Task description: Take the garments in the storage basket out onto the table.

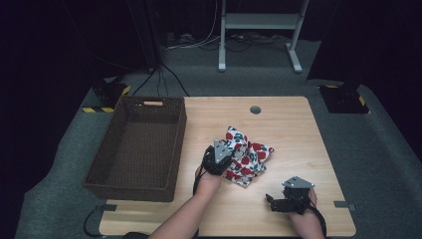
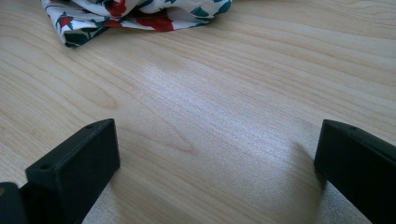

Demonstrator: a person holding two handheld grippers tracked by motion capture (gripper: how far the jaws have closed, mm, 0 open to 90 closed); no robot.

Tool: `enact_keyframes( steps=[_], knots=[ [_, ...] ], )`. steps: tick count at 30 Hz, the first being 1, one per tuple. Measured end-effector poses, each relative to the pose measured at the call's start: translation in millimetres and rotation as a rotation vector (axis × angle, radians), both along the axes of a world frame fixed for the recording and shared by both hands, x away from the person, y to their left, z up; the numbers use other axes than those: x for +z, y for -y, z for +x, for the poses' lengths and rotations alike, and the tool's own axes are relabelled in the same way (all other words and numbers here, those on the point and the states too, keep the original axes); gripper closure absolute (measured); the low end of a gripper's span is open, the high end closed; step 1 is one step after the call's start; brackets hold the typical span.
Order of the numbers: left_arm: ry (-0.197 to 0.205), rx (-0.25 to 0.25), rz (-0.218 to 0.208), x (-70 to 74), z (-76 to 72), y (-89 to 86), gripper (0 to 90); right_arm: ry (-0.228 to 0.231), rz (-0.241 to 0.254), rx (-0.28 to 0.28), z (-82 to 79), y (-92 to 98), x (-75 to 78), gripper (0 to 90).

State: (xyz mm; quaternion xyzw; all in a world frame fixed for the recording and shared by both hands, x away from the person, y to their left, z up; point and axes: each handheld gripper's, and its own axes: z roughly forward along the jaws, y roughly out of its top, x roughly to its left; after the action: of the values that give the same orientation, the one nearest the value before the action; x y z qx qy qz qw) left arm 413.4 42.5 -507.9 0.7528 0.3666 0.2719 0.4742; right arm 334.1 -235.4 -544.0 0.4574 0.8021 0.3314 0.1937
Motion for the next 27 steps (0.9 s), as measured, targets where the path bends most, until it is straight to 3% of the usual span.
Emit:
enact_keyframes(
  steps=[9,14,20,23,27],
  knots=[
    [-0.079,0.001,0.075,-16.7,2.2,1.0,73.2,0.0,0.0,0.0,0.0,0.0,0.0,0.0],
    [-0.106,-0.001,0.079,-21.3,4.1,-0.8,67.4,0.0,0.0,-0.001,-0.1,-0.1,0.0,0.0],
    [-0.072,0.0,0.074,-17.3,1.9,-6.8,48.5,0.0,0.0,0.0,0.0,0.0,0.0,0.0],
    [-0.053,0.037,0.057,-13.2,-0.9,-11.2,32.2,0.0,0.0,0.0,0.0,0.0,0.0,0.0],
    [-0.055,0.03,0.026,-8.1,-5.4,-17.8,26.7,0.0,0.0,-0.001,-0.1,0.0,0.0,0.0]
  ],
)
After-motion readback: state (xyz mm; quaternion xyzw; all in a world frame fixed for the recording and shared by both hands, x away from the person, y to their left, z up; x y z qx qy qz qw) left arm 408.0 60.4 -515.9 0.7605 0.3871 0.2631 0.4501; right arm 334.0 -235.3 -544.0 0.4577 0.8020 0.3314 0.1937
